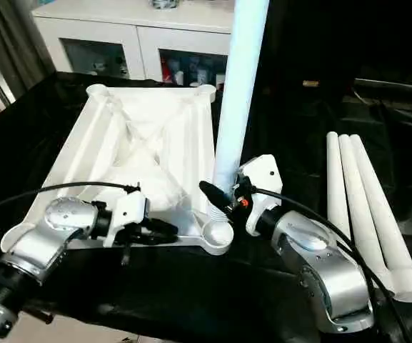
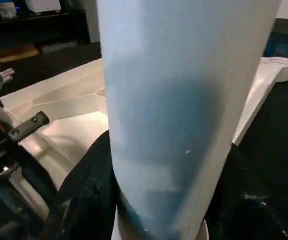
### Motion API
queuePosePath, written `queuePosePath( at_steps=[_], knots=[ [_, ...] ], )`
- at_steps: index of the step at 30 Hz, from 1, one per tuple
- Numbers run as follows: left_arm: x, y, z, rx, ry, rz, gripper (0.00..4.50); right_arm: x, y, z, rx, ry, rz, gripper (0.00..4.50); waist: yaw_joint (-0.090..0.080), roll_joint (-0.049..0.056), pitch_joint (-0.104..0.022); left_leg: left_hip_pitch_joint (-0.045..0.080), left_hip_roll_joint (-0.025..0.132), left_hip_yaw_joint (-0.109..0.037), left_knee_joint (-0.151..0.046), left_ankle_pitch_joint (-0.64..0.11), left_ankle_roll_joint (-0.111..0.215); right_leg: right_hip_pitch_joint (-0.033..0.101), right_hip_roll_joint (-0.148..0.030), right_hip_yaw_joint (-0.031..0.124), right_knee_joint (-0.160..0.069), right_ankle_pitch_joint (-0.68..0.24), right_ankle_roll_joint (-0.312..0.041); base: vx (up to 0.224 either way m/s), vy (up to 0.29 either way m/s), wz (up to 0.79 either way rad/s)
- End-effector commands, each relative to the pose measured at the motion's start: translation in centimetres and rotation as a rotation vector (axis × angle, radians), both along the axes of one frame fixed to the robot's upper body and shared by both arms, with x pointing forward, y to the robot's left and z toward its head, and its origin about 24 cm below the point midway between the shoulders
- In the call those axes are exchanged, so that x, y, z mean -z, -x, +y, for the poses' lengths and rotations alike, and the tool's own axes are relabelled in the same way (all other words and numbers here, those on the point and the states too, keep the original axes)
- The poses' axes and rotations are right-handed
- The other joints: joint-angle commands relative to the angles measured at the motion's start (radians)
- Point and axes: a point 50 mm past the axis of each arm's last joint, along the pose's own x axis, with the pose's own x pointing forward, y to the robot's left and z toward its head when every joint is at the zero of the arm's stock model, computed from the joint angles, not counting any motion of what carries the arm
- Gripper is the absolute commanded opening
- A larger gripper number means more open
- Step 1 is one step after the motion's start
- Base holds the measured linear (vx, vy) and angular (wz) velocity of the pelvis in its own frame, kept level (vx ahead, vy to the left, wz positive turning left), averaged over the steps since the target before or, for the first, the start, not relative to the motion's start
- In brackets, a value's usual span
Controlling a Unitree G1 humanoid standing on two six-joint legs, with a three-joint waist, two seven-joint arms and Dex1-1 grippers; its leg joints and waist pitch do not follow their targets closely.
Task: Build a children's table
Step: Insert table leg to table base
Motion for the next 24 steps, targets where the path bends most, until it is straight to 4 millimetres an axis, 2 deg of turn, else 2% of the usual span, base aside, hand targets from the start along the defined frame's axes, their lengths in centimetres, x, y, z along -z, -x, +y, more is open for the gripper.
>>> queuePosePath(
  at_steps=[1, 6, 7, 8, 11, 12, 14, 16, 21, 24],
  knots=[
    [-0.32, -0.45, 0.59, -0.019, -0.024, -0.026, 0.90, -0.39, -0.11, 0.24, -0.008, 0.000, -0.016, 1.89, 0.003, 0.003, -0.061, -0.003, 0.065, -0.024, -0.084, -0.143, 0.000, 0.048, -0.088, 0.059, -0.081, -0.175, -0.214, 0.000, 0.000, 0.00],
    [-0.13, -0.32, 0.77, 0.016, -0.042, -0.006, 0.90, -0.48, -0.27, 0.24, -0.007, 0.002, -0.021, 1.89, 0.003, 0.003, -0.059, -0.001, 0.065, -0.024, -0.086, -0.160, -0.008, 0.047, -0.087, 0.059, -0.083, -0.203, -0.209, 0.000, 0.000, 0.00],
    [-0.12, -0.31, 0.80, 0.020, -0.045, -0.004, 0.90, -0.48, -0.27, 0.23, -0.006, 0.001, -0.021, 1.89, 0.004, 0.010, -0.060, -0.001, 0.065, -0.025, -0.086, -0.156, -0.010, 0.046, -0.088, 0.059, -0.081, -0.193, -0.212, 0.000, 0.000, 0.00],
    [-0.14, -0.29, 0.81, 0.019, -0.041, 0.009, 0.90, -0.48, -0.27, 0.19, -0.005, 0.002, -0.022, 1.89, 0.004, 0.011, -0.061, 0.000, 0.066, -0.024, -0.086, -0.155, -0.012, 0.046, -0.088, 0.059, -0.081, -0.183, -0.214, 0.000, 0.000, 0.00],
    [-0.17, -0.32, 0.77, 0.015, -0.024, 0.027, 0.90, -0.46, -0.30, 0.14, -0.002, 0.004, -0.022, 1.89, 0.004, 0.006, -0.062, -0.002, 0.066, -0.023, -0.084, -0.138, -0.008, 0.049, -0.087, 0.058, -0.075, -0.124, -0.233, 0.000, 0.000, 0.00],
    [-0.13, -0.30, 0.79, 0.017, -0.029, 0.031, 0.90, -0.46, -0.26, 0.14, -0.002, 0.006, -0.023, 1.89, 0.005, 0.013, -0.062, -0.001, 0.066, -0.024, -0.084, -0.139, -0.009, 0.049, -0.088, 0.058, -0.074, -0.123, -0.236, 0.000, 0.000, 0.00],
    [0.02, -0.32, 0.68, 0.007, -0.025, 0.031, 0.90, -0.46, -0.20, 0.15, 0.001, 0.001, -0.022, 1.89, 0.004, 0.008, -0.061, -0.002, 0.065, -0.023, -0.084, -0.150, -0.008, 0.049, -0.088, 0.059, -0.077, -0.143, -0.237, 0.000, 0.000, 0.00],
    [0.15, -0.48, 0.69, -0.007, -0.037, 0.009, 0.90, -0.49, -0.17, 0.15, 0.000, 0.001, -0.022, 1.89, 0.004, 0.007, -0.060, -0.001, 0.065, -0.023, -0.085, -0.158, -0.008, 0.049, -0.088, 0.059, -0.080, -0.168, -0.231, 0.000, 0.000, 0.00],
    [0.31, -0.53, 0.68, -0.004, -0.048, -0.003, 0.90, -0.51, -0.20, 0.13, 0.002, 0.003, -0.024, 1.89, 0.004, 0.010, -0.061, 0.000, 0.066, -0.024, -0.086, -0.161, -0.012, 0.049, -0.088, 0.059, -0.080, -0.168, -0.225, 0.000, 0.000, 0.00],
    [0.38, -0.43, 0.66, -0.001, -0.040, 0.024, 0.52, -0.55, -0.27, 0.14, 0.004, 0.000, -0.025, 1.89, 0.004, 0.012, -0.061, -0.001, 0.067, -0.024, -0.086, -0.156, -0.013, 0.049, -0.089, 0.059, -0.078, -0.150, -0.230, 0.000, 0.000, 0.00]
  ],
)
